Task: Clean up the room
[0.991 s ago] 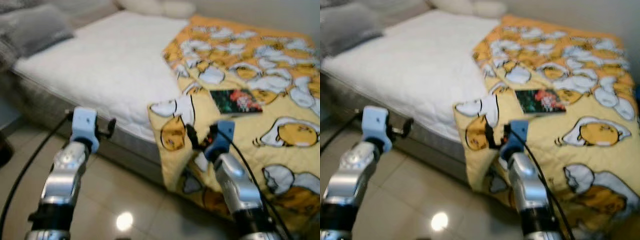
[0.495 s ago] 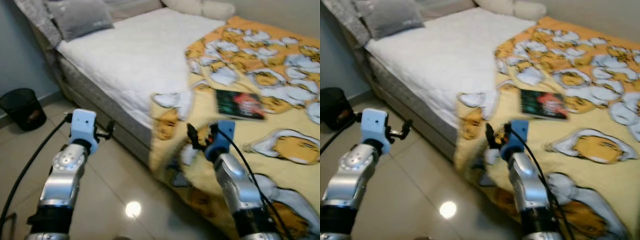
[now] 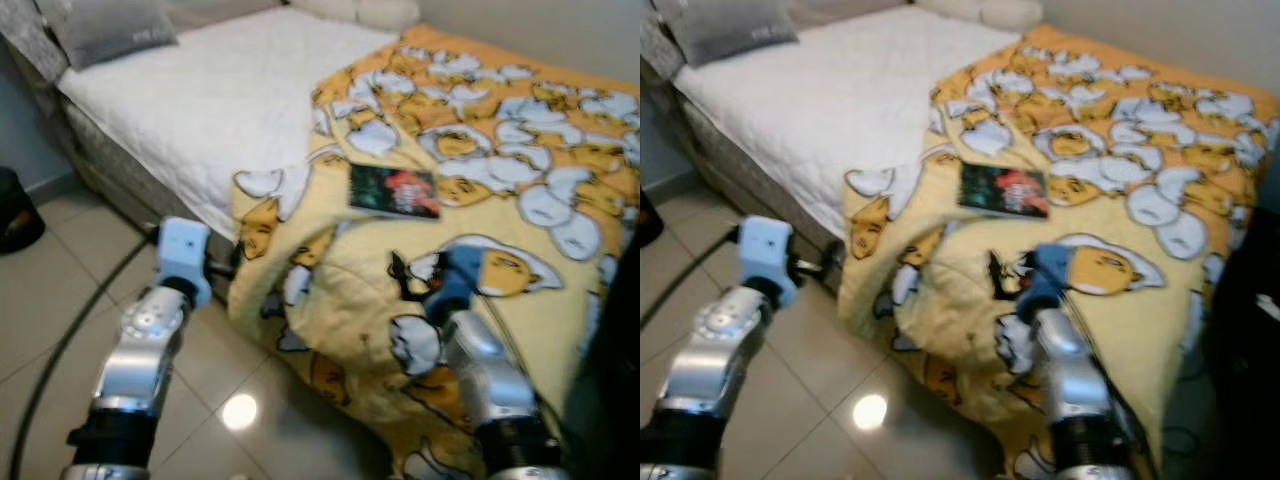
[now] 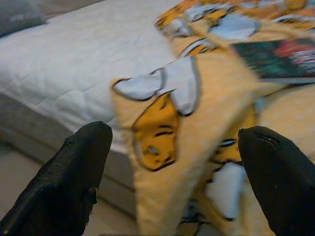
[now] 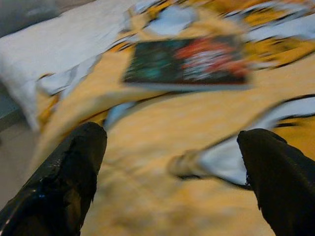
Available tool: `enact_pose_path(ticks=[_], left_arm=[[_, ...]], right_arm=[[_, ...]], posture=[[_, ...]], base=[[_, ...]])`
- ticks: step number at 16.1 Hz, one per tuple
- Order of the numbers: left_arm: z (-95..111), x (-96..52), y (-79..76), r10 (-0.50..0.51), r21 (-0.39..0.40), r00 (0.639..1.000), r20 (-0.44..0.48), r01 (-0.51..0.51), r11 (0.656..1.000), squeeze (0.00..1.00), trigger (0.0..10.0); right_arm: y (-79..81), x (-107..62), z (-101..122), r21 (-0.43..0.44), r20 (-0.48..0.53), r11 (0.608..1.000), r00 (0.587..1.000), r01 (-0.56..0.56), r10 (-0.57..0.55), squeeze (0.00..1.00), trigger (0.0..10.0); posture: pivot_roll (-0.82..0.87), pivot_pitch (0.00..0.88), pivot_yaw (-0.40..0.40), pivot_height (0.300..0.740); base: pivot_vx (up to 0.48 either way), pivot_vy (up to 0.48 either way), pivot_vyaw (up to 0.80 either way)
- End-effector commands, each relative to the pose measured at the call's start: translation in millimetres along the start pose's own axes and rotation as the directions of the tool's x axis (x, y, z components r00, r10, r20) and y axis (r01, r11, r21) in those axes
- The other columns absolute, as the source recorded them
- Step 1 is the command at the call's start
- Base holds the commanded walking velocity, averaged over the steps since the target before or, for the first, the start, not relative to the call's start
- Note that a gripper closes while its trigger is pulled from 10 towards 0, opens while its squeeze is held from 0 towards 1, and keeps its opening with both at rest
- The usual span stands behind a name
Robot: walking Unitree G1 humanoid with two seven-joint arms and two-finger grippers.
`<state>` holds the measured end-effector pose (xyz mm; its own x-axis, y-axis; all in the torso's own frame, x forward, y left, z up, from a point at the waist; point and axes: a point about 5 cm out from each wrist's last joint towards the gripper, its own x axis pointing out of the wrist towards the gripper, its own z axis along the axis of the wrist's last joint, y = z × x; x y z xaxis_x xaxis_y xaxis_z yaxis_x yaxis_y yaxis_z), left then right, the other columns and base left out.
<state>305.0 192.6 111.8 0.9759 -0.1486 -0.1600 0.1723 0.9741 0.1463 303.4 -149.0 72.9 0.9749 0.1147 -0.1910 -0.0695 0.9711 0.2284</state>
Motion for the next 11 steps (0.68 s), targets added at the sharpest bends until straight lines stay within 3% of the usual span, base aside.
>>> enact_pose_path(ticks=[1, 4, 11], left_arm=[[3.3, -0.6, 3.2, -0.01, 0.004, 1.0, 0.01, 0.01, 1.0, 0.87, 10.0], [4.6, -0.8, 2.2, -0.03, -0.009, 0.999, 0.024, 0.03, 1.0, 0.87, 10.0], [5.1, -0.8, 2.4, -0.044, -0.02, 0.999, 0.03, 0.044, 0.999, 0.88, 10.0]], right_arm=[[5.9, 1.8, 0.5, 0.008, 0.003, 1.0, 1.0, -0.01, 0.01, 0.0, 10.0], [6.2, 2.4, 0.8, 0.01, 0.004, 1.0, 1.0, -0.008, 0.008, 0.0, 10.0], [6.1, 3.0, 1.8, 0.016, 0.007, 1.0, 1.0, -0.005, 0.005, 0.0, 10.0]], posture=[[-0.01, 0.0, -0.001, 0.74], [0.0, 0.0, -0.002, 0.74], [0.0, 0.0, -0.002, 0.74]], base=[[0.0, 0.0, 0.0], [0.0, 0.0, 0.0], [0.306, 0.0, 0.0]])
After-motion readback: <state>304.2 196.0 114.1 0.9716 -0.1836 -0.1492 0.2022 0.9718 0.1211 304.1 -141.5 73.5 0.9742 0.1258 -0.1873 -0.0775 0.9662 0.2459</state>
